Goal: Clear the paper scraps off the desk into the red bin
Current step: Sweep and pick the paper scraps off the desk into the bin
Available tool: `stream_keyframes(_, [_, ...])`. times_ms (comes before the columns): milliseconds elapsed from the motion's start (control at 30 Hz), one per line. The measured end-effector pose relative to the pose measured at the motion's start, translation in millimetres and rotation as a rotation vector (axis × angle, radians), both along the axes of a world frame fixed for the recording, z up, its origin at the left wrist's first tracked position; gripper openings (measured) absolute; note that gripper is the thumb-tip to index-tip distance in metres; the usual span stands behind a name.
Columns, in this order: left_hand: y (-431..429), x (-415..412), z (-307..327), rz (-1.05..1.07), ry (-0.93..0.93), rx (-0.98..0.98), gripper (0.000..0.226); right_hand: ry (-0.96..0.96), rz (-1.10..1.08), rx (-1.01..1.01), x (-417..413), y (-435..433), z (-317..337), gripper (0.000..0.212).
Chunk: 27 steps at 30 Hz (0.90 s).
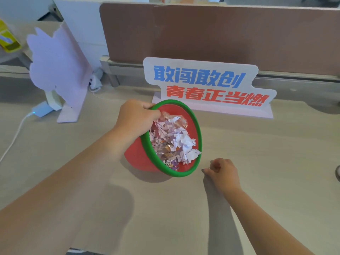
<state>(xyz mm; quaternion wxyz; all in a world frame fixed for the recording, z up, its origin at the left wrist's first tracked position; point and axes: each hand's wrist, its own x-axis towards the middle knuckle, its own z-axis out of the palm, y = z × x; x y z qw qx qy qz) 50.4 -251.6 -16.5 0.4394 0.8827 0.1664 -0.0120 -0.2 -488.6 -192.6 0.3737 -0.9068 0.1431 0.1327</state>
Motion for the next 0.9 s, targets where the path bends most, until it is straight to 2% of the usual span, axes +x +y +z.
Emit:
stream_keyframes(100, [2,4,0,-0.021,0.008,-0.014,0.023,-0.051,0.031,-0.035,-2,5,-2,0.007])
stream_keyframes(267, [2,7,0,-0.036,0.003,-0.046,0.024,-0.127,0.084,-0.113,-4,6,-8,0.013])
stream_keyframes(367, [4,7,-1,-0.055,0.009,-0.053,0.025,-0.149,-0.075,-0.042,-4,10,-1,0.019])
stream_keyframes(467, [5,7,0,-0.069,0.016,-0.062,0.024,-0.16,-0.278,0.066,-1,11,13,0.013])
stream_keyframes(633, [6,7,2,-0.066,0.016,-0.076,0.019,-0.206,-0.43,0.147,0,8,29,0.003])
stream_keyframes(700, [6,6,1,-0.067,0.017,-0.093,0.017,-0.254,-0.484,0.256,2,14,42,0.008])
stream_keyframes(767, [6,7,0,-0.068,0.017,-0.107,0.015,-0.32,-0.461,0.365,8,26,63,0.016])
stream_keyframes(900, [4,7,-1,-0.072,0.016,-0.098,0.016,-0.431,-0.257,0.43,20,57,107,0.009])
